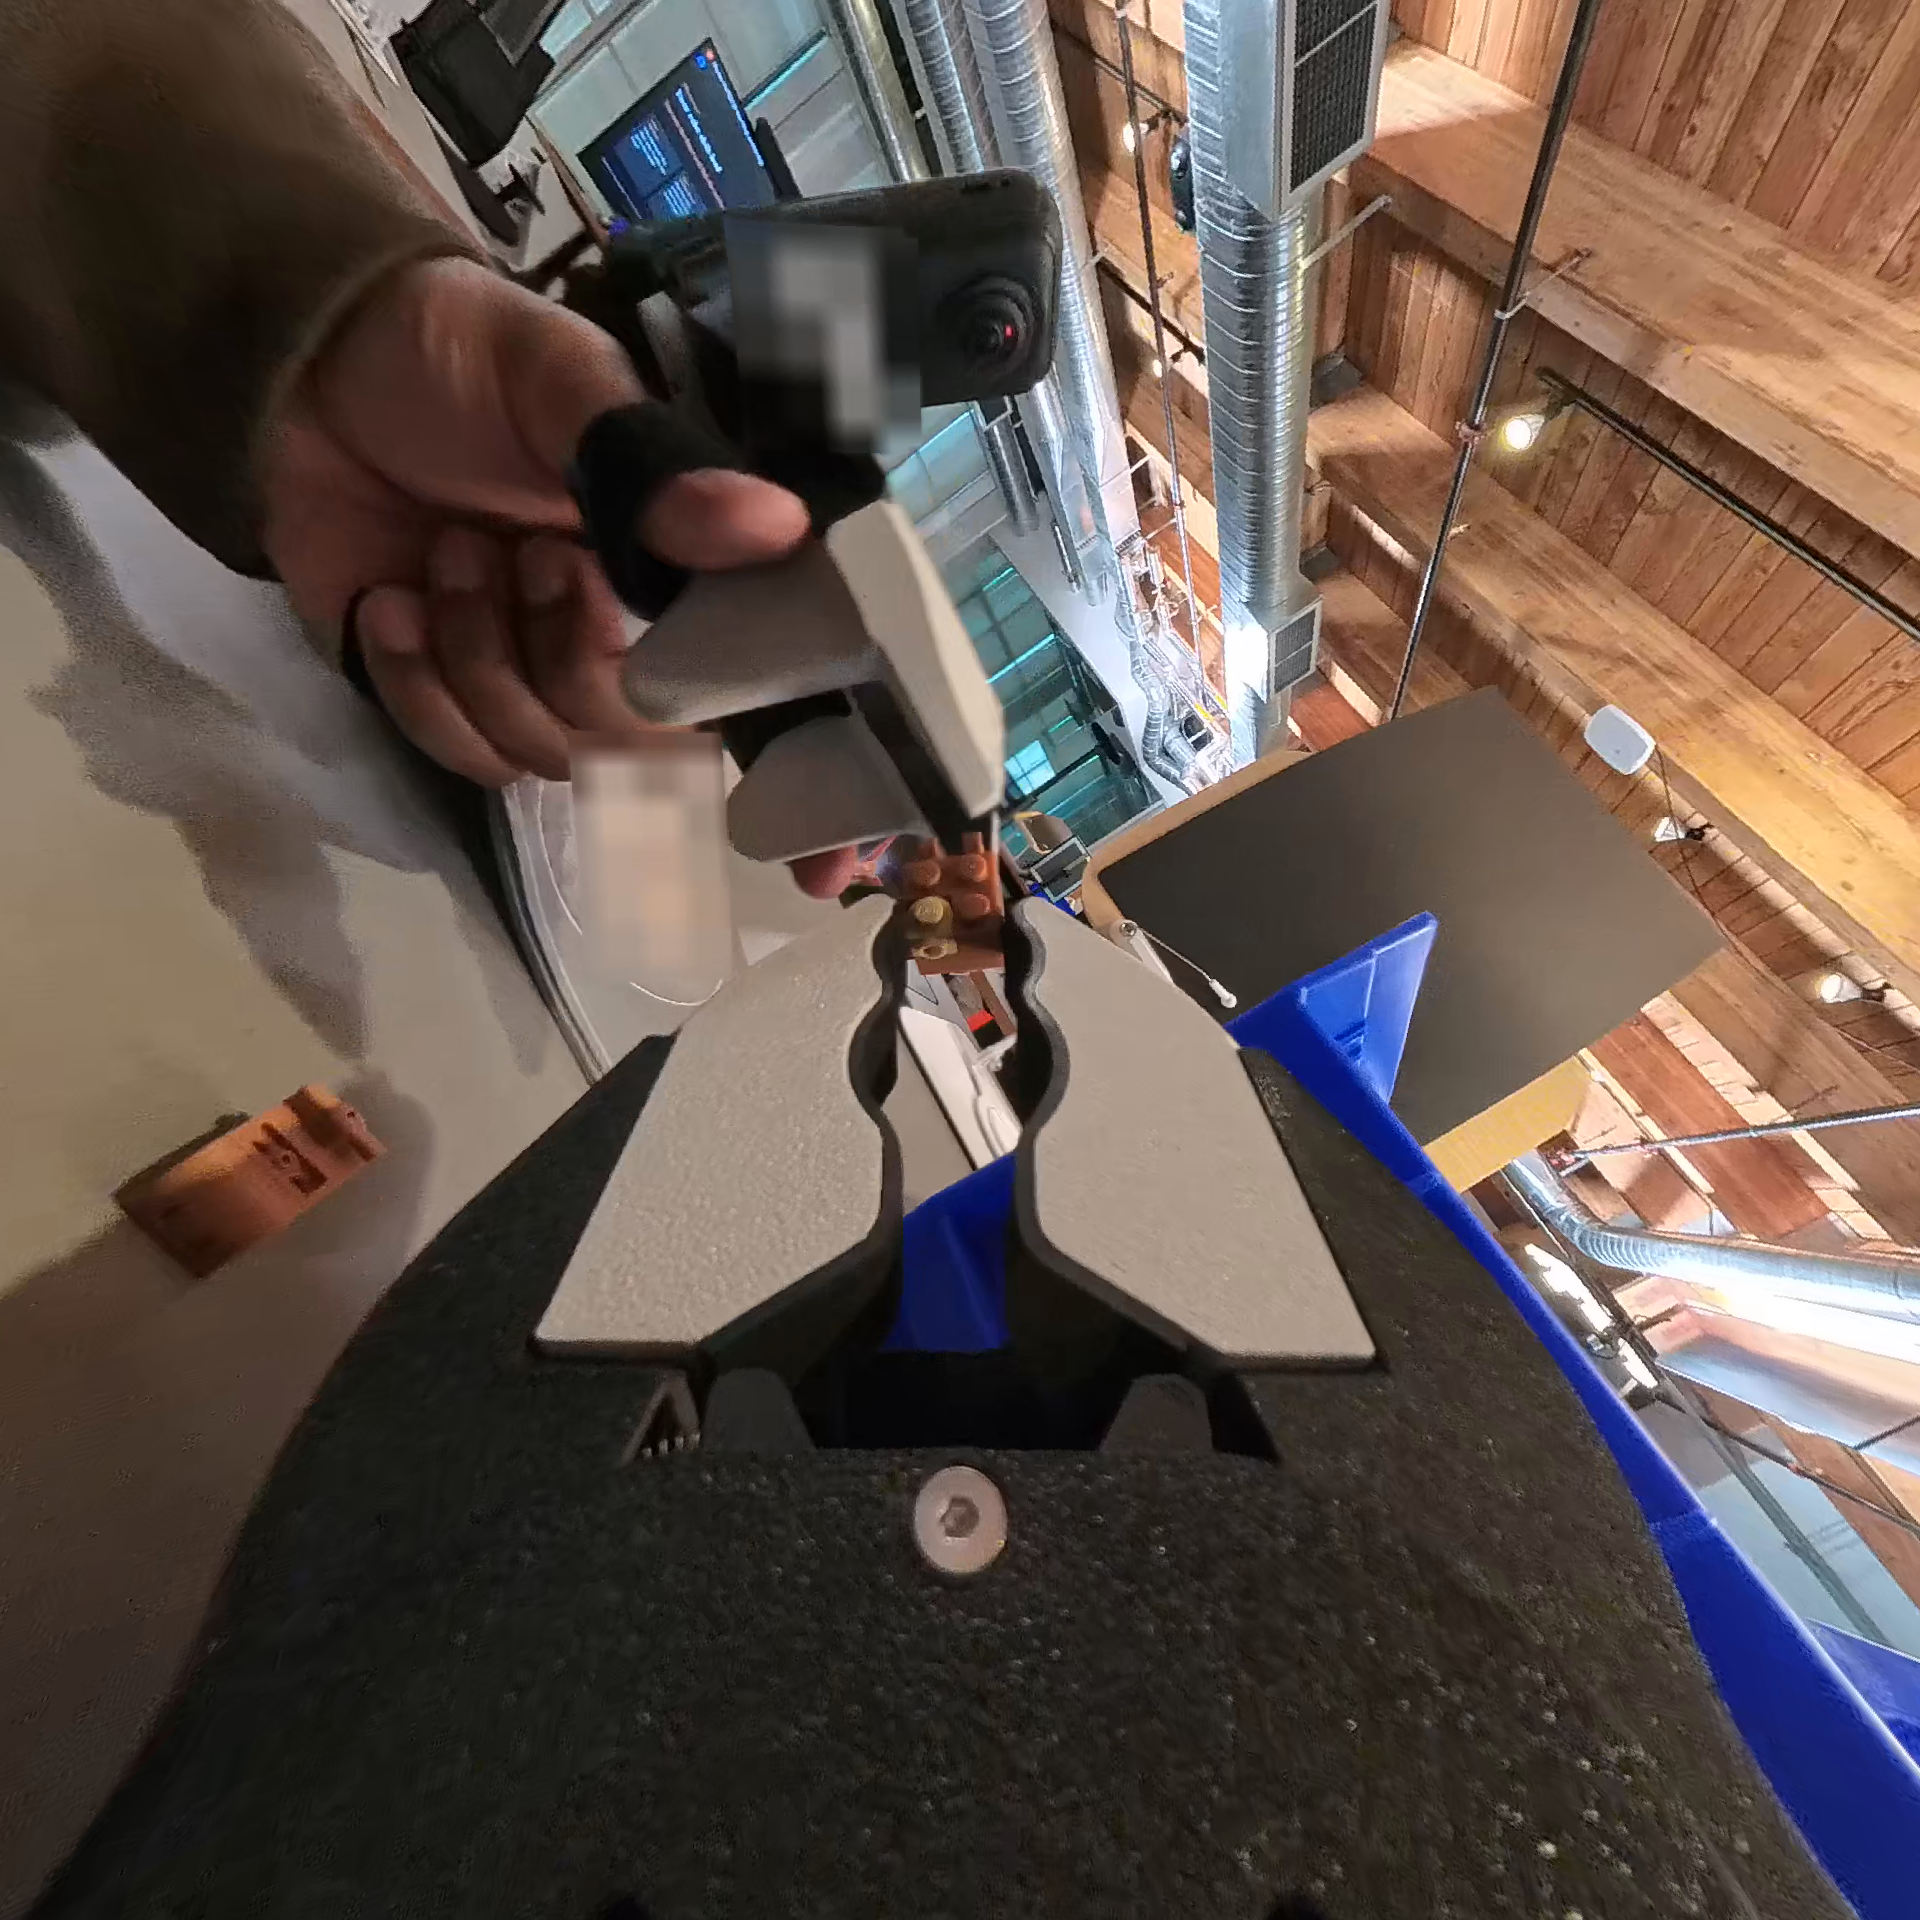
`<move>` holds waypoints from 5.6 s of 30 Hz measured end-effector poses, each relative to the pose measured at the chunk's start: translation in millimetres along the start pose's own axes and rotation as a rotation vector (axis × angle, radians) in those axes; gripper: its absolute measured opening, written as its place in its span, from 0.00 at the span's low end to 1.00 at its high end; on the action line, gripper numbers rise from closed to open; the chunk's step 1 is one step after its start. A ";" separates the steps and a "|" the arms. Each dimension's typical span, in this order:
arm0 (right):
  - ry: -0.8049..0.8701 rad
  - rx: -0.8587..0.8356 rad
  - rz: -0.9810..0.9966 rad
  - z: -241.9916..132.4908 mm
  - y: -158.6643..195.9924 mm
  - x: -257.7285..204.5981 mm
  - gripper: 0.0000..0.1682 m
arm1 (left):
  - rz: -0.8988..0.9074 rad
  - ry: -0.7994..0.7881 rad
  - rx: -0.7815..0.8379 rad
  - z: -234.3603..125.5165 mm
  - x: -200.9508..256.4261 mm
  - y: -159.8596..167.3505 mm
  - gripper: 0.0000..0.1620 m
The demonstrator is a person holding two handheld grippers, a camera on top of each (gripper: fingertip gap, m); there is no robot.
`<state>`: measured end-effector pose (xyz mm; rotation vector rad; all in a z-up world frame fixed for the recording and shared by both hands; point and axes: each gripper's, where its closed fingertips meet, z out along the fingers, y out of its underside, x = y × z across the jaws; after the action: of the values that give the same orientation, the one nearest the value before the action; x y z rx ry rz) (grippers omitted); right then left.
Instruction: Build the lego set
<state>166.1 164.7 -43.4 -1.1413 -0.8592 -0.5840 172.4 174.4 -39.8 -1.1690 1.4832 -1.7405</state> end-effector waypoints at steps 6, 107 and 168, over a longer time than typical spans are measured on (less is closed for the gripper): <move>0.004 0.004 -0.015 0.9 0.3 -1.0 0.10 | 0.055 0.036 -0.085 8.6 12.1 18.1 0.17; -0.351 -0.162 -0.101 -22.4 25.9 -49.5 0.11 | 1.237 -0.331 -0.599 9.5 4.5 68.9 0.11; -0.372 -0.204 0.029 -22.6 31.9 -51.0 0.11 | 1.109 -0.280 -0.510 12.4 5.7 71.0 0.12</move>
<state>168.8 152.8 -106.5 -1.4742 -1.1167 -0.4477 172.4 147.6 -107.0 -0.5215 1.8901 -0.4537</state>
